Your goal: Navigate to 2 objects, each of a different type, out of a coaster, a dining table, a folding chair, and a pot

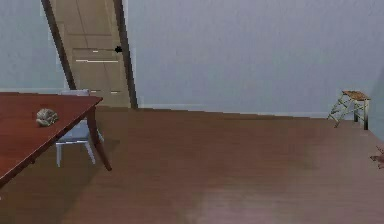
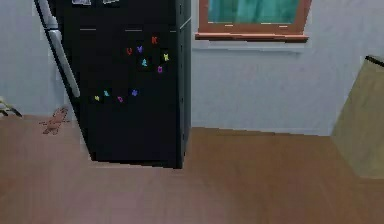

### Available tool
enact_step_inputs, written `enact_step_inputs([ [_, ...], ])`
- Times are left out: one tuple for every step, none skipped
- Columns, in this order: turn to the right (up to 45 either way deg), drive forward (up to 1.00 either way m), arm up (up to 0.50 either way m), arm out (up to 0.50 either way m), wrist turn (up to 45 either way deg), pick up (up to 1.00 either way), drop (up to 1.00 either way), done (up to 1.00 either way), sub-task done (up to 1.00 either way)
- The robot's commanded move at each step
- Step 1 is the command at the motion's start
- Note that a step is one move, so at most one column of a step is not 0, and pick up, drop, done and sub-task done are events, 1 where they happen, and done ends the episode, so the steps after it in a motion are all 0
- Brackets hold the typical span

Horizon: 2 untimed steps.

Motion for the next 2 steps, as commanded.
enact_step_inputs([
  [0.0,0.5,0.0,0.0,0.0,0.0,0.0,0.0,0.0],
  [-45.0,0.0,0.0,0.0,0.0,0.0,0.0,0.0,0.0],
])
